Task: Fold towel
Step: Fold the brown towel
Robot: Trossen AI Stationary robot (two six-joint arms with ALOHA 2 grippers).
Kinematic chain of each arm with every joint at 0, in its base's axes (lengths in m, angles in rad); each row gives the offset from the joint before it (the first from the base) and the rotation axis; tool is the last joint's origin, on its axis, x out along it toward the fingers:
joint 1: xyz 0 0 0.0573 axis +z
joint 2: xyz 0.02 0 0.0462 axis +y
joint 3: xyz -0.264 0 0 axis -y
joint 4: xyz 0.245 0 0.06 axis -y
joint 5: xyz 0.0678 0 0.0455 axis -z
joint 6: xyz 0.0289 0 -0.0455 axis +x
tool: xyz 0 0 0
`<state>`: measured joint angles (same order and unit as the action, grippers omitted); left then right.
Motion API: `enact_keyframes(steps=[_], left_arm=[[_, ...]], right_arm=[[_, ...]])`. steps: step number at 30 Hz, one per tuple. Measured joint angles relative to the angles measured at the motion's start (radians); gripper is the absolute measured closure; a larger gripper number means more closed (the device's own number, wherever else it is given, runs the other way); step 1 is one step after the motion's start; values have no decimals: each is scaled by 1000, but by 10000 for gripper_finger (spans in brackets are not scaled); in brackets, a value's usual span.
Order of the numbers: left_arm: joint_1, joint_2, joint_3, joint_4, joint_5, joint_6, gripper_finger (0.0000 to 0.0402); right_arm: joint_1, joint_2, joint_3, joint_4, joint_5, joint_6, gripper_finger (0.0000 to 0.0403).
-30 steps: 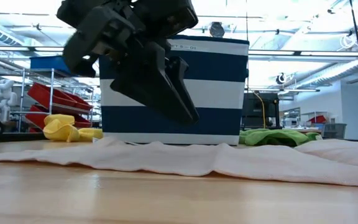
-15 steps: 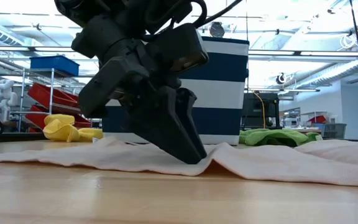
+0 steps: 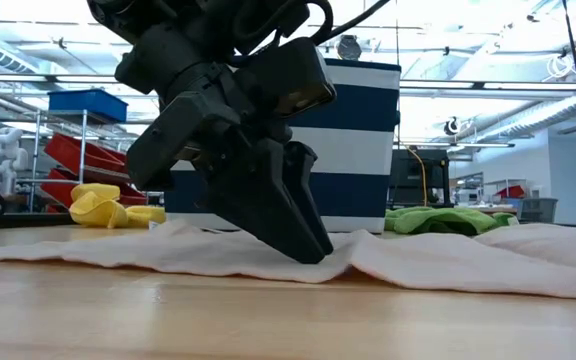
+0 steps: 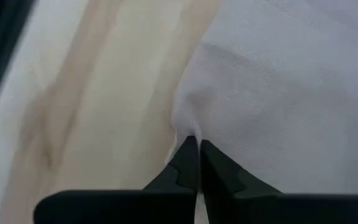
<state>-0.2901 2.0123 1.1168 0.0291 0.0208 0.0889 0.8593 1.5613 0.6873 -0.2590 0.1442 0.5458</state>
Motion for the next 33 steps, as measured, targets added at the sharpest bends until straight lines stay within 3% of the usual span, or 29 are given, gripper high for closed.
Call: enact_keyframes(steps=[8, 18, 21, 28, 33], left_arm=[[0, 1, -1, 2, -3, 3, 243], [0, 2, -2, 10, -4, 2, 243], [0, 2, -2, 10, -4, 2, 243], [0, 2, -2, 11, -4, 7, 243], [0, 2, -2, 11, -5, 7, 243]], right_arm=[[-53, 1, 222, -316, 120, -189, 403], [-227, -1, 333, -247, 169, -591, 403], [-288, 7, 334, -163, 144, -706, 403], [-413, 119, 335, -23, -55, -828, 398], [-429, 199, 335, -57, -51, -806, 337]])
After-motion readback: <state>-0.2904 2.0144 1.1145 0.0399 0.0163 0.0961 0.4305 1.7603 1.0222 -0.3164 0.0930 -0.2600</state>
